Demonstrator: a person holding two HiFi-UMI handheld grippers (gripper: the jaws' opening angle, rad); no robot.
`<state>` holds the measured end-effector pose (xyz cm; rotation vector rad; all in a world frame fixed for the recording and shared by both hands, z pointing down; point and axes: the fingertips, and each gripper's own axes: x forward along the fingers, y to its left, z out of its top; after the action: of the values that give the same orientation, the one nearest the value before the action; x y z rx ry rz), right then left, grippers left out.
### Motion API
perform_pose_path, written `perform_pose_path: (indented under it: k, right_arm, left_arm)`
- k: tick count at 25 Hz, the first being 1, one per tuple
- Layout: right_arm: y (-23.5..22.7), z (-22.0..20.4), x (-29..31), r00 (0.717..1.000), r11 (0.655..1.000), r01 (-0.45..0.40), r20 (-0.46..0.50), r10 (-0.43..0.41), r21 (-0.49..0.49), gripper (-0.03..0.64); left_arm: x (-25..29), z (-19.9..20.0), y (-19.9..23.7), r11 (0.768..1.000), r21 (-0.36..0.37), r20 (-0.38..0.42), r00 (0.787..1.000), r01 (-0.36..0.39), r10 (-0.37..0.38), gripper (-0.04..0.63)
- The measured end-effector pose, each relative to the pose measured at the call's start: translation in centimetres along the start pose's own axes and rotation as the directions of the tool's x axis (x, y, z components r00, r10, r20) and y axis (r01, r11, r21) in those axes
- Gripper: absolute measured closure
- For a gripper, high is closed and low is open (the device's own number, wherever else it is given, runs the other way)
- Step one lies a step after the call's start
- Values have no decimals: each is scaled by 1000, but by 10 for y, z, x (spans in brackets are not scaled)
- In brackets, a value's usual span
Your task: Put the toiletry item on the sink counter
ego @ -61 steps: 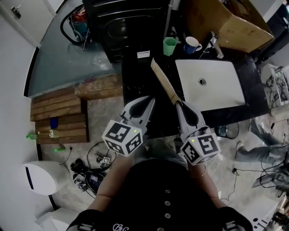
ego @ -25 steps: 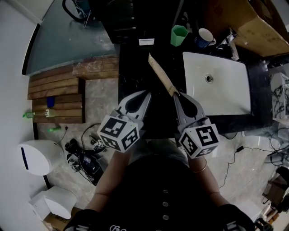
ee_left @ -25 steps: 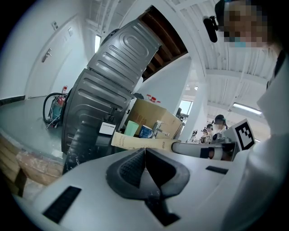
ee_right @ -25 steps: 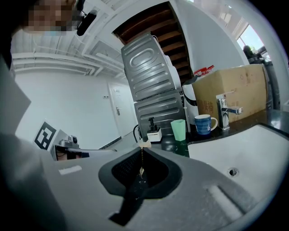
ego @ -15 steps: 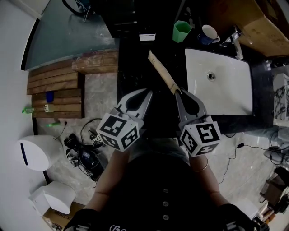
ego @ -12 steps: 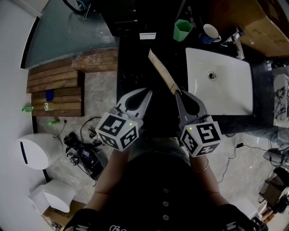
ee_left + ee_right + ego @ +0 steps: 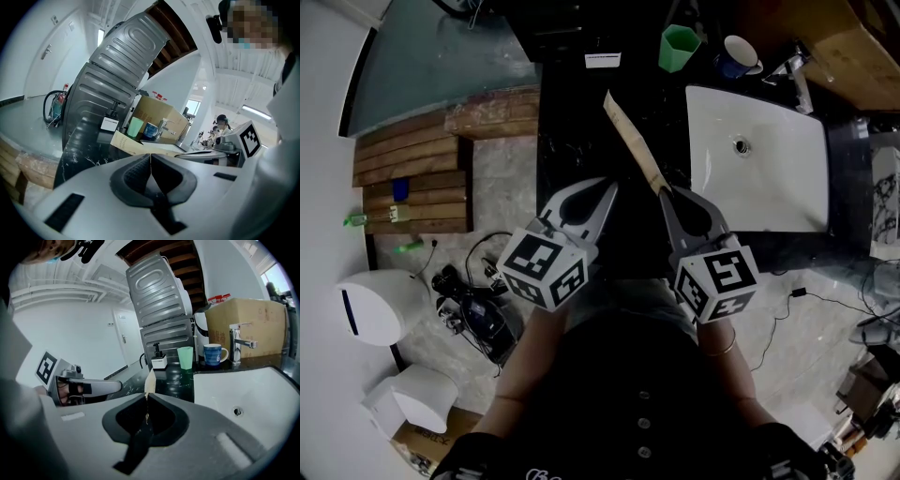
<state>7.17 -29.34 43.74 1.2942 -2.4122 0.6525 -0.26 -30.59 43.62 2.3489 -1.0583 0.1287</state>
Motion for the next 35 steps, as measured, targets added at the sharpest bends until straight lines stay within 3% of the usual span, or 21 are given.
perform_pose_path:
  k: [19, 33, 35]
  right_arm:
    - [-3, -44, 8, 979, 998, -17, -206, 6, -54, 609]
    - [-5, -44, 11, 977, 999, 7, -215, -18, -53, 603]
    - [-4, -45, 12, 976, 999, 7, -217, -19, -54, 579]
  left_arm:
    - [5, -24, -7, 999, 30, -93, 995, 30, -27, 583]
    - [4, -30, -6, 999, 37, -113, 993, 37, -32, 583]
    - [4, -29, -6, 999, 33, -110, 993, 37, -33, 583]
